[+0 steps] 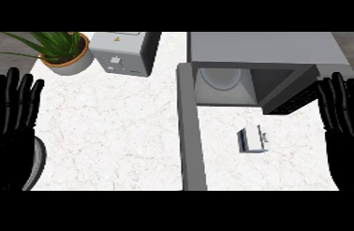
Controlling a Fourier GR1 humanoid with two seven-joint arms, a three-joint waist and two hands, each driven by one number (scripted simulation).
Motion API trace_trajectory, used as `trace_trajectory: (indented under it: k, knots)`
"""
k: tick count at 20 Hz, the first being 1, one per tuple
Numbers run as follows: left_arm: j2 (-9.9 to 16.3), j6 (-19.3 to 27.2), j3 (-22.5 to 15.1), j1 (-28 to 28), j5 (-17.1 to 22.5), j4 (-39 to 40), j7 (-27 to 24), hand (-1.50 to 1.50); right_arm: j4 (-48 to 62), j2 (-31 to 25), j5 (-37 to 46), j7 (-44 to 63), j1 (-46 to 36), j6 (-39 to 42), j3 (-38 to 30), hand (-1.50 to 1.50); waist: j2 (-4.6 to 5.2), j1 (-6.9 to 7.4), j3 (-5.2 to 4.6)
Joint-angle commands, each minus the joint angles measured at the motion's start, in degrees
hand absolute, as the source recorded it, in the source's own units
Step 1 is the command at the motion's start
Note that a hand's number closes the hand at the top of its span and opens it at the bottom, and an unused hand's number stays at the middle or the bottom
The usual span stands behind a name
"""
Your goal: Pick up the milk, place it into the microwave and close the microwave
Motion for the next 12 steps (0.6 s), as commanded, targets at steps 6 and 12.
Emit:
trace_trajectory:
  k: [6,12]
  knots:
    - [-1.01,-0.89,-1.12,-1.17,1.56,-0.41,3.83,-1.50,-7.47,4.55,11.90,-2.68,11.04,-6.01,8.33,-1.50,-1.30,-0.95,1.19]
    - [-5.61,-2.75,0.22,10.88,14.38,-3.53,3.42,-1.50,-2.41,4.58,5.75,-3.40,15.28,-3.24,8.69,-1.50,-1.31,-0.37,1.20]
